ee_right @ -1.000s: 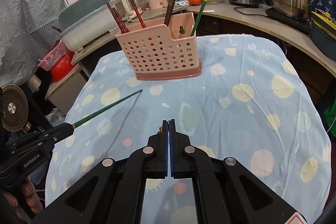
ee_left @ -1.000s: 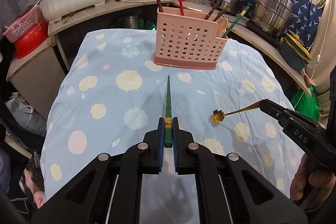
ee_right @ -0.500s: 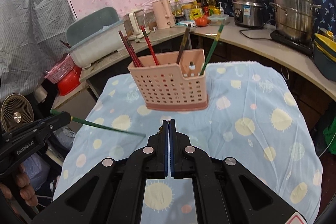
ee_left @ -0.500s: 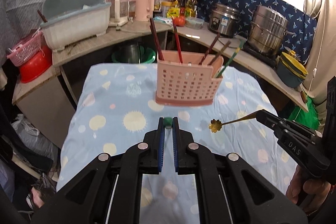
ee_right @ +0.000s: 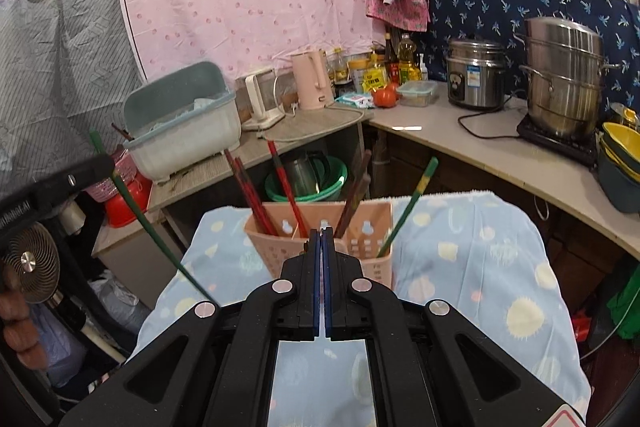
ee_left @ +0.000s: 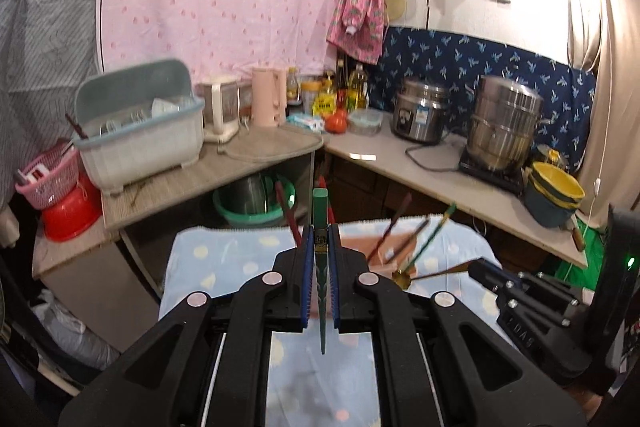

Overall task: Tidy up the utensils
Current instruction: 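Lift the green chopstick toward the pink holder while the right gripper lifts the gold spoon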

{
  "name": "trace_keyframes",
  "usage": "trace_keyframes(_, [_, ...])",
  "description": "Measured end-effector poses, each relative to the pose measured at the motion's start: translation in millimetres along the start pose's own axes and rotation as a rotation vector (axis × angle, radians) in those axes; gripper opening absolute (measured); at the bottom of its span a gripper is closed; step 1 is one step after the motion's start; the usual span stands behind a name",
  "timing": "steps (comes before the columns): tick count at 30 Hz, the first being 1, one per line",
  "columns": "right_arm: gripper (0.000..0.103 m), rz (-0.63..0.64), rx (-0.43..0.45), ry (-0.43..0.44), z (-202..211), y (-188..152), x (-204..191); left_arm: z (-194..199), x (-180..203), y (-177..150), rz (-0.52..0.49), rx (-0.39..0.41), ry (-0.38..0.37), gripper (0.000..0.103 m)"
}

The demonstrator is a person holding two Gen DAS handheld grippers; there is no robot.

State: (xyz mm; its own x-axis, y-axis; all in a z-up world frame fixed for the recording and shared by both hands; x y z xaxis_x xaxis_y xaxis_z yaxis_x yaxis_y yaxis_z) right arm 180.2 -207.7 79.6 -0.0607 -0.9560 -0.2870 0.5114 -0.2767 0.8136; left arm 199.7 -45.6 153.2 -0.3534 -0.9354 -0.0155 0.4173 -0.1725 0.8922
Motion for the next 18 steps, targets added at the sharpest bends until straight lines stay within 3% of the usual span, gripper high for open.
trace_keyframes(11, [0.002, -0.016, 0.0, -0.01, -50.5, 36.0, 1.0, -29.2, -7.8, 88.0, 0.017, 0.136, 0.023, 0.007])
trace_keyframes(18, [0.002, -0.024, -0.051, -0.011, -79.5, 22.9, 3.4, -67.9, -10.4, 83.4, 0.028, 0.102, 0.026, 0.007])
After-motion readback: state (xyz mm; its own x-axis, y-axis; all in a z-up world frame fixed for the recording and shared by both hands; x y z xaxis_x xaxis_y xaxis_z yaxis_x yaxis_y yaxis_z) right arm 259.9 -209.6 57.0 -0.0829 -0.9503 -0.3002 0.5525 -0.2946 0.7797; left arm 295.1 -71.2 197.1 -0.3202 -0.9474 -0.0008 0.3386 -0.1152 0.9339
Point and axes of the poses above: each gripper's, at about its wrist camera, not at the fingertips, and z roughly against the way its jaws point, x to its right, y to its top, the point moved 10 cm from there along -z, roughly the way its jaws point, and after that the axes turned 5 degrees about -z, right-handed, at the moved point
